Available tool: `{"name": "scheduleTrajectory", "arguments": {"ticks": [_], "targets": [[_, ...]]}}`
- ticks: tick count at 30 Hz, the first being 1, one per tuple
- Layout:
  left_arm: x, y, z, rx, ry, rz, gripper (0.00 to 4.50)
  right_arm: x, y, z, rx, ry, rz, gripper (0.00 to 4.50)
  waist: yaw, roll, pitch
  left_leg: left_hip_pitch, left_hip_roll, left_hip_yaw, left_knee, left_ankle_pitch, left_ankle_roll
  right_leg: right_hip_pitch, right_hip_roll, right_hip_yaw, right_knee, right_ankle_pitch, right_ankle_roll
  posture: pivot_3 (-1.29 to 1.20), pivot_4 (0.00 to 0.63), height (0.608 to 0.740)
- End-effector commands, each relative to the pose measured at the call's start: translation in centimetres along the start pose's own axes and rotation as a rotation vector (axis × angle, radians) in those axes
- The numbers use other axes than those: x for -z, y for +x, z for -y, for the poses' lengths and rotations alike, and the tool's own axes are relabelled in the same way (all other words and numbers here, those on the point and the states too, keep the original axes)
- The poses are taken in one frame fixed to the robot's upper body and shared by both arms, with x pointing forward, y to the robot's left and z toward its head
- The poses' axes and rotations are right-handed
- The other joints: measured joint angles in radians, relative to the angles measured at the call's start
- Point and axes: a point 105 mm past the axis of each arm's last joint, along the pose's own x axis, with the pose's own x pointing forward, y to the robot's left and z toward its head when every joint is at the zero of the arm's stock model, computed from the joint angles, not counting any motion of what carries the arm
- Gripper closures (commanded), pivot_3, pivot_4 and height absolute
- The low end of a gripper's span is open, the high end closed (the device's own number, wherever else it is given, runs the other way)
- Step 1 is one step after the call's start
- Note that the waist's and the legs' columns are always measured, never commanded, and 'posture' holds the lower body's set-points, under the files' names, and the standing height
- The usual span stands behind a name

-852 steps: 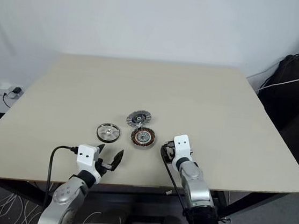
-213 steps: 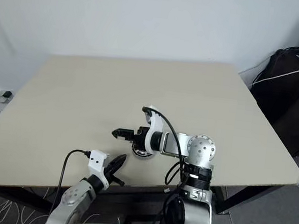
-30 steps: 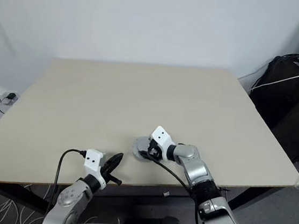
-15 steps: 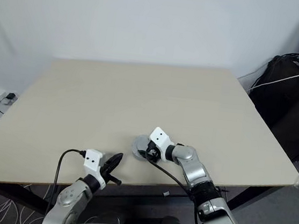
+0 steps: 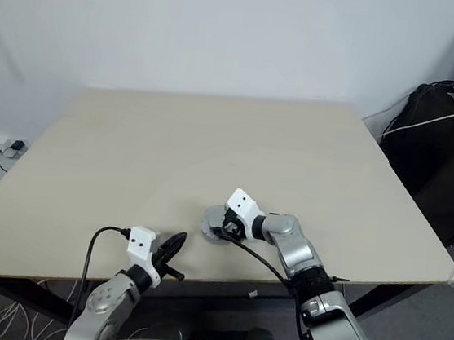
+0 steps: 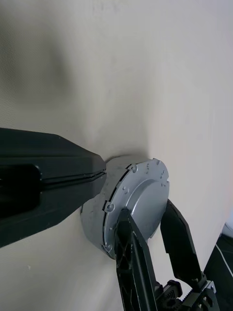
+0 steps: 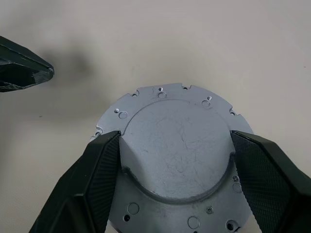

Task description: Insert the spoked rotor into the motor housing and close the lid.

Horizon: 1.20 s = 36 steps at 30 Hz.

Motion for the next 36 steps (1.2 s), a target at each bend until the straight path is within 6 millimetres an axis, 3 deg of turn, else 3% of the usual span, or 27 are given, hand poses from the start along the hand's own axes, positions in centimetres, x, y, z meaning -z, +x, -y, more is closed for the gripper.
{"name": "scheduleTrajectory", "arguments": {"ticks": [1, 11, 20, 26, 36], "targets": [[-1.0, 0.3, -0.1, 0.0, 0.019, 0.036, 4.5, 4.2, -0.3, 0.2, 0.056, 0.048, -0.176, 1.24, 0.0, 0.0, 0.0, 0.0, 0.0, 0.0, 0.0, 0.0, 0.0, 0.0, 0.0, 0.0, 0.0, 0.0, 0.0, 0.0, 0.0, 0.74], [-1.0, 0.4, 0.1, 0.011, 0.024, 0.034, 4.5, 6.0, -1.1, -0.1, 0.03, 0.091, -0.267, 1.24, 0.0, 0.003, 0.001, 0.0, 0.0, -0.001, 0.0, 0.0, 0.0, 0.0, -0.001, -0.001, 0.0, 0.0, 0.0, 0.0, 0.0, 0.74], [-1.2, 0.3, 0.1, 0.007, 0.02, 0.039, 4.5, 5.6, -0.8, 0.0, 0.05, 0.05, -0.268, 1.24, 0.001, 0.003, 0.002, -0.001, 0.0, -0.002, 0.0, 0.0, 0.0, 0.0, -0.001, -0.001, -0.001, 0.0, 0.0, 0.0, 0.0, 0.74], [-1.3, 0.3, 0.1, 0.004, 0.018, 0.041, 4.5, 6.4, -1.0, 0.5, 0.088, 0.001, -0.339, 1.24, -0.001, 0.004, 0.002, -0.001, 0.0, -0.003, -0.001, 0.0, -0.001, 0.0, -0.002, -0.002, -0.001, 0.0, 0.0, 0.0, 0.0, 0.74], [-1.3, 0.3, 0.1, 0.006, 0.014, 0.04, 4.5, 6.7, -1.3, -0.7, 0.001, 0.051, -0.344, 1.24, 0.002, 0.007, 0.004, -0.004, -0.002, -0.004, -0.001, -0.001, -0.001, -0.001, -0.008, -0.009, -0.002, 0.0, 0.001, 0.0, 0.0, 0.74]]}}
